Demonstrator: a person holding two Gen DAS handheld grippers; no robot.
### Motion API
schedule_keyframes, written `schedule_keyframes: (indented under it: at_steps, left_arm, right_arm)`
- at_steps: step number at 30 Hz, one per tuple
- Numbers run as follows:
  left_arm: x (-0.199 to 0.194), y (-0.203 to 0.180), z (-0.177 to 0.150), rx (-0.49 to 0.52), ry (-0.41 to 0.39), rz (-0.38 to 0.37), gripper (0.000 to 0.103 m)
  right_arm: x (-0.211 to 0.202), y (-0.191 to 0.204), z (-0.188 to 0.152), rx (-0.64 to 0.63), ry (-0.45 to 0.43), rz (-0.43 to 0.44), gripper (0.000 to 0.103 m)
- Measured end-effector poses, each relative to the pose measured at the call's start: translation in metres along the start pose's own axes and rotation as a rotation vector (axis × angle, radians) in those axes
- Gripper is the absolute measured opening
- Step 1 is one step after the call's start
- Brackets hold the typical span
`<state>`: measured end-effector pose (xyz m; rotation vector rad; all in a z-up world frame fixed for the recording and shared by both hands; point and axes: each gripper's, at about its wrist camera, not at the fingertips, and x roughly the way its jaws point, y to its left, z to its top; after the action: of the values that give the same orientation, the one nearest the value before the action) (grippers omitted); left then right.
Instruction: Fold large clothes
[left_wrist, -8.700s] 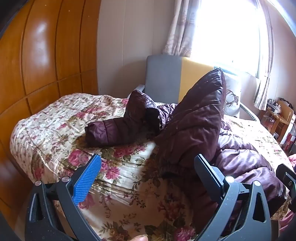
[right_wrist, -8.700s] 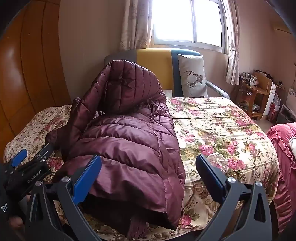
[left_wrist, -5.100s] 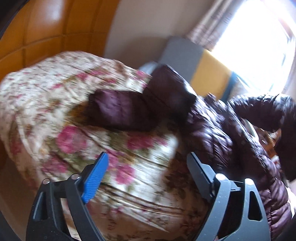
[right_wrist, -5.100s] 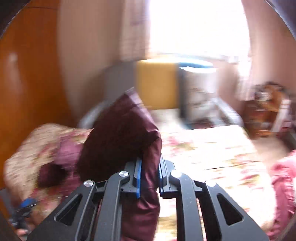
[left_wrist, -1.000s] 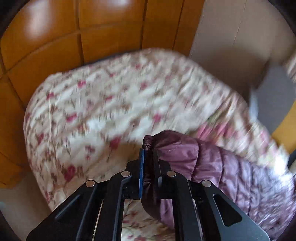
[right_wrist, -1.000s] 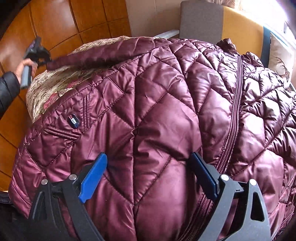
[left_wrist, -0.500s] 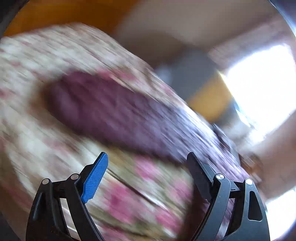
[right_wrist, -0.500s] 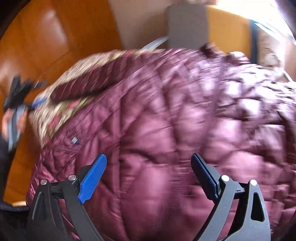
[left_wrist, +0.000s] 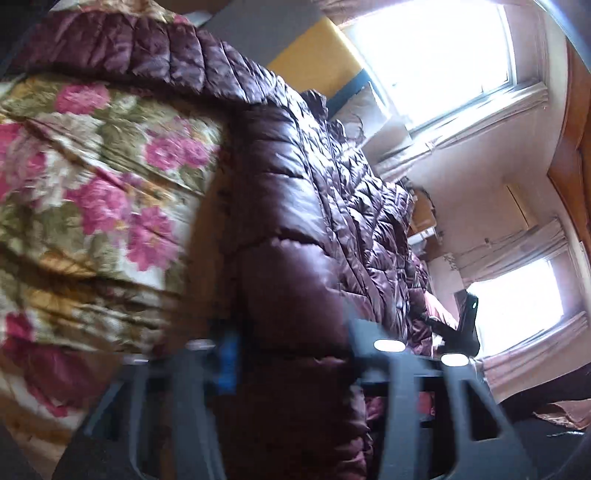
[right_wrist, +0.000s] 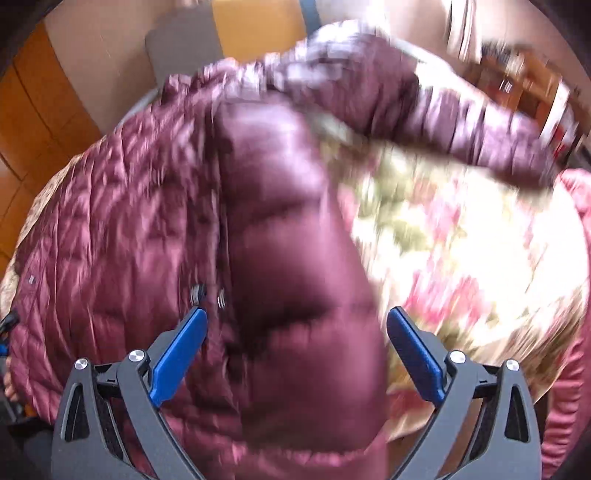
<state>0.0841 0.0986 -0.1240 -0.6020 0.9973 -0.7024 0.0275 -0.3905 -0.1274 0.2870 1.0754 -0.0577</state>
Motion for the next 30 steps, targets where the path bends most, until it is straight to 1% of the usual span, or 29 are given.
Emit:
schedule_keyframes:
  at_steps: [1,2,3,4,6,7,8,9,10,11,12,13,14,15,16,17,18,19,20,21,22,23,24,25,26,27,28,30]
  left_arm:
    - [-0.004,-0.003,-0.002,0.024,-0.006,0.019,0.021]
    - [-0.010,-0.010,-0.007,0.054,-0.005,0.050,0.019]
    - [-0.016,-0.011,-0.006,0.063,-0.008,0.062,0.018]
    - [-0.021,-0.015,-0.010,0.079,-0.012,0.085,0.017]
    - [-0.028,-0.010,-0.015,0.090,-0.004,0.123,0.017]
    - [-0.026,-0.004,-0.017,0.074,-0.003,0.139,0.017]
    - [-0.024,0.000,-0.018,0.061,0.001,0.160,0.017]
    - [-0.020,0.003,-0.021,0.055,0.015,0.187,0.019]
    - [-0.018,0.004,-0.021,0.046,0.020,0.216,0.027]
    - [-0.013,0.005,-0.018,0.037,0.029,0.243,0.032]
    - [-0.012,0.003,-0.015,0.032,0.034,0.250,0.046]
    - [-0.014,0.000,-0.011,0.030,0.021,0.250,0.064]
    - [-0.019,-0.003,-0.006,0.033,-0.006,0.259,0.070]
    - [-0.025,-0.010,0.002,0.049,-0.045,0.269,0.073]
    - [-0.029,-0.016,0.012,0.063,-0.070,0.261,0.073]
    - [-0.031,-0.021,0.021,0.070,-0.089,0.260,0.074]
    - [-0.032,-0.030,0.035,0.088,-0.126,0.273,0.078]
    - [-0.033,-0.038,0.044,0.112,-0.157,0.287,0.081]
    - [-0.033,-0.045,0.050,0.132,-0.172,0.293,0.081]
    - [-0.027,-0.056,0.061,0.167,-0.187,0.298,0.082]
    - [-0.023,-0.061,0.066,0.182,-0.195,0.302,0.082]
    - [-0.019,-0.065,0.072,0.192,-0.205,0.301,0.082]
    - [-0.010,-0.070,0.078,0.200,-0.204,0.278,0.082]
    - [-0.005,-0.073,0.082,0.200,-0.203,0.266,0.082]
    - [0.010,-0.079,0.090,0.198,-0.205,0.262,0.082]
    - [0.013,-0.080,0.087,0.206,-0.204,0.256,0.082]
    - [0.027,-0.087,0.091,0.230,-0.195,0.257,0.082]
    - [0.048,-0.097,0.095,0.276,-0.187,0.290,0.082]
  right_arm:
    - [-0.001,0.002,-0.004,-0.017,-0.017,-0.003,0.074]
    - [-0.004,0.004,-0.004,-0.021,-0.023,0.008,0.068]
    - [-0.010,0.006,-0.003,-0.017,-0.040,0.031,0.053]
    - [-0.017,0.009,-0.001,-0.025,-0.062,0.041,0.034]
    - [-0.028,0.022,0.002,-0.073,-0.088,0.084,0.031]
    - [-0.027,0.028,0.001,-0.102,-0.085,0.074,0.030]
    - [-0.020,0.033,-0.001,-0.138,-0.062,0.033,0.029]
    - [-0.014,0.029,-0.003,-0.141,-0.035,0.008,0.028]
    - [-0.010,0.020,-0.006,-0.125,-0.012,0.003,0.028]
    - [-0.008,0.006,-0.009,-0.088,0.010,0.015,0.027]
    - [-0.008,-0.004,-0.010,-0.066,0.017,0.022,0.028]
    - [-0.011,-0.011,-0.010,-0.054,0.023,0.021,0.029]
    - [-0.013,-0.012,-0.011,-0.054,0.025,0.018,0.030]
    - [-0.015,-0.014,-0.010,-0.051,0.028,0.018,0.034]
    - [-0.017,-0.017,-0.008,-0.036,0.034,0.028,0.042]
    - [-0.021,-0.018,-0.005,-0.017,0.030,0.045,0.047]
    - [-0.028,-0.029,0.001,0.029,-0.011,0.075,0.053]
    - [-0.034,-0.038,0.002,0.066,-0.046,0.087,0.060]
    - [-0.039,-0.051,0.006,0.122,-0.087,0.093,0.064]
    - [-0.044,-0.071,0.015,0.212,-0.145,0.090,0.075]
    - [-0.046,-0.093,0.023,0.302,-0.195,0.084,0.077]
    - [-0.046,-0.111,0.030,0.378,-0.227,0.089,0.077]
    - [-0.042,-0.139,0.038,0.496,-0.271,0.095,0.076]
    - [-0.038,-0.165,0.044,0.602,-0.302,0.096,0.074]
    - [-0.031,-0.187,0.049,0.703,-0.324,0.095,0.072]
    - [-0.022,-0.210,0.054,0.803,-0.349,0.109,0.067]
    - [-0.014,-0.229,0.060,0.882,-0.373,0.125,0.062]
    - [-0.003,-0.258,0.071,1.008,-0.408,0.132,0.060]
